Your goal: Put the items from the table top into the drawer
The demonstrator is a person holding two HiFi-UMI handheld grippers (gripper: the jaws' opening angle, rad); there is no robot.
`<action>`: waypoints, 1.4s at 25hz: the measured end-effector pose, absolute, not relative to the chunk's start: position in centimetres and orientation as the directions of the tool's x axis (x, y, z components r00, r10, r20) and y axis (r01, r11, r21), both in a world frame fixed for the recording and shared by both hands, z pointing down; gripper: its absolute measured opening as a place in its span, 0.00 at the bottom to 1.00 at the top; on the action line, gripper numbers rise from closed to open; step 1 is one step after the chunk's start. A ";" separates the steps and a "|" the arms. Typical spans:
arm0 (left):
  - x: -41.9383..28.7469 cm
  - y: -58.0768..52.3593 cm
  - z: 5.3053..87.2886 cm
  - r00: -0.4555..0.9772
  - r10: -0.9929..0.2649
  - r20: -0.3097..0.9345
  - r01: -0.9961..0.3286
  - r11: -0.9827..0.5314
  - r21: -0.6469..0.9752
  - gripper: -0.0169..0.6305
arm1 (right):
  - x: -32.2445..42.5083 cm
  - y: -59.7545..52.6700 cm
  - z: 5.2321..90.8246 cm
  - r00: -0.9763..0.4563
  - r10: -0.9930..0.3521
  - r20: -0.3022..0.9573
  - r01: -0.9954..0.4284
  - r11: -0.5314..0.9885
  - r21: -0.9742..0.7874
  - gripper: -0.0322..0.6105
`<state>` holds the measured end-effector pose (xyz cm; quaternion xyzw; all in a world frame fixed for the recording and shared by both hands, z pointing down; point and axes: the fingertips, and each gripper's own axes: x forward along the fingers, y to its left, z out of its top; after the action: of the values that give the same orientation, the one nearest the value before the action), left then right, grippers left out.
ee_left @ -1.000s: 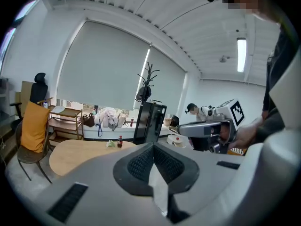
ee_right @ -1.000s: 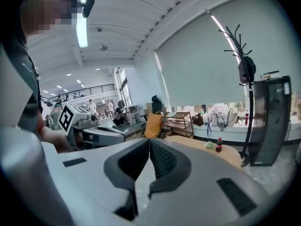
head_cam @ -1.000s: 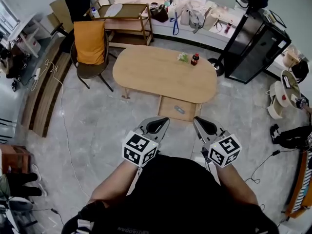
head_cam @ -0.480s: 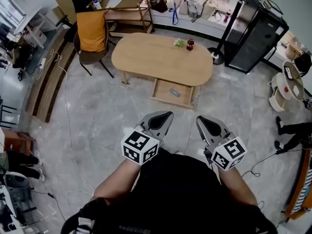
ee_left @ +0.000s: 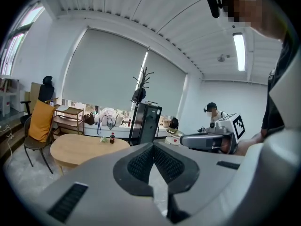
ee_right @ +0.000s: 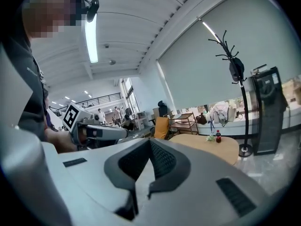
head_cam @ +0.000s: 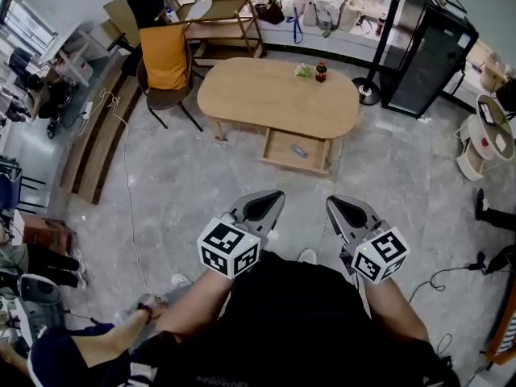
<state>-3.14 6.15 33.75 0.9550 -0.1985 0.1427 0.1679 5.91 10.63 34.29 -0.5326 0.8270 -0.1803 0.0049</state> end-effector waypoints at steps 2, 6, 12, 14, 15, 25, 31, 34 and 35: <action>-3.1 6.0 33.1 0.890 -0.315 0.331 -0.407 -0.876 0.260 0.03 | 5.5 10.7 33.9 -0.425 -0.886 0.186 -0.887 0.367 -0.281 0.05; -3.7 5.5 32.0 0.903 -0.280 0.325 -0.365 -0.899 0.241 0.03 | 4.1 10.4 33.7 -0.394 -0.898 0.198 -0.903 0.337 -0.268 0.05; -6.4 4.0 32.4 0.906 -0.272 0.324 -0.354 -0.907 0.228 0.03 | 1.0 9.3 33.7 -0.372 -0.903 0.213 -0.914 0.317 -0.252 0.05; -7.1 3.7 32.6 0.906 -0.270 0.325 -0.351 -0.909 0.225 0.03 | 0.2 9.1 33.9 -0.368 -0.903 0.223 -0.917 0.313 -0.247 0.05; -7.4 3.5 32.7 0.907 -0.270 0.324 -0.350 -0.910 0.223 0.03 | -0.1 9.0 34.0 -0.366 -0.902 0.228 -0.919 0.311 -0.243 0.05; -9.8 1.8 33.2 0.908 -0.267 0.324 -0.350 -0.907 0.234 0.03 | -2.6 7.1 34.3 -0.361 -0.899 0.247 -0.923 0.307 -0.232 0.05; -10.4 1.2 33.1 0.907 -0.269 0.324 -0.352 -0.907 0.231 0.03 | -3.3 6.6 34.2 -0.367 -0.897 0.246 -0.922 0.315 -0.227 0.05; -10.2 1.3 32.9 0.909 -0.262 0.325 -0.345 -0.910 0.230 0.03 | -3.1 6.6 34.0 -0.367 -0.897 0.247 -0.922 0.316 -0.224 0.05; -10.1 1.4 32.9 0.910 -0.258 0.325 -0.340 -0.912 0.227 0.03 | -3.1 6.7 34.0 -0.365 -0.898 0.247 -0.923 0.314 -0.223 0.05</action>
<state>-10.09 1.42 32.88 0.9670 -0.1548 0.1454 0.1407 -3.09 6.66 34.01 -0.5623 0.8095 -0.1644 -0.0384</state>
